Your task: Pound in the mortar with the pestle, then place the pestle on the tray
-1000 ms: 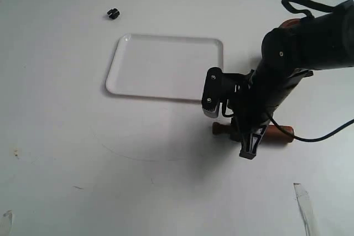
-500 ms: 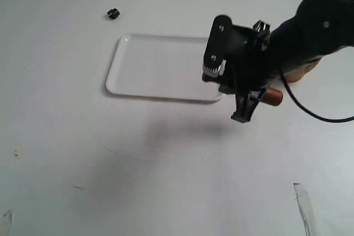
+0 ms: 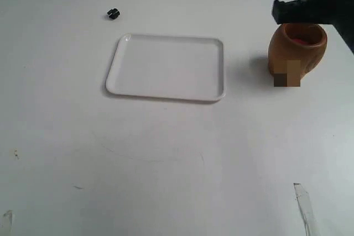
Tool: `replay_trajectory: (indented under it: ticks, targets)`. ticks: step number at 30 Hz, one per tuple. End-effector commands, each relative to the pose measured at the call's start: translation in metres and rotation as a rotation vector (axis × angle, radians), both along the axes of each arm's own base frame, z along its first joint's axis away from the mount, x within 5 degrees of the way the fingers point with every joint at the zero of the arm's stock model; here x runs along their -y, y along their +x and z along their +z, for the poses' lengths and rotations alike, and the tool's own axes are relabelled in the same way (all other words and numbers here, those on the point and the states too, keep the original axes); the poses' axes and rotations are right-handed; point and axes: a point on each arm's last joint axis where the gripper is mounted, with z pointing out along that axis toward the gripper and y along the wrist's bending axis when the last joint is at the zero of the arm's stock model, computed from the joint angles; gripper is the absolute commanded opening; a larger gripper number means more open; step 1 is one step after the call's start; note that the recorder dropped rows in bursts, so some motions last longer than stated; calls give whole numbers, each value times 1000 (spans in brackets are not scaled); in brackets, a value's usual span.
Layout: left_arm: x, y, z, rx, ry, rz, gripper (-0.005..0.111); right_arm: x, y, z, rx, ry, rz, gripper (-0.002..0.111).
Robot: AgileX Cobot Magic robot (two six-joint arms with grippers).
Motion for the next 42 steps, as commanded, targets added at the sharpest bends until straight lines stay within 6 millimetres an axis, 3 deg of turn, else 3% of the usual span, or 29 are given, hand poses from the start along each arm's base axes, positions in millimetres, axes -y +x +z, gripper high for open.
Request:
replay_trajectory:
  ticks: [1, 7, 11, 15, 20, 27, 32, 38, 42]
  targets:
    - [1, 0, 0, 4, -15, -6, 0, 30, -3, -5, 74, 222, -127, 0]
    - [1, 0, 0, 4, -15, -6, 0, 42, 9, -21, 53, 181, -143, 0]
    - [1, 0, 0, 4, -15, -6, 0, 45, 36, -41, -2, 199, -162, 0]
    - [1, 0, 0, 4, -15, -6, 0, 34, 65, -56, -27, 111, -88, 0]
    - [1, 0, 0, 4, -15, -6, 0, 23, 82, -62, -43, 134, -44, 0]
    - [1, 0, 0, 4, -15, -6, 0, 24, 88, -75, -37, 26, -77, 0]
    - [1, 0, 0, 4, -15, -6, 0, 26, 92, -90, -69, 43, -115, 0]
    - [1, 0, 0, 4, -15, -6, 0, 33, 97, -125, -161, 100, -209, 0]
    - [1, 0, 0, 4, -15, -6, 0, 29, 96, -148, -224, 59, -172, 0]
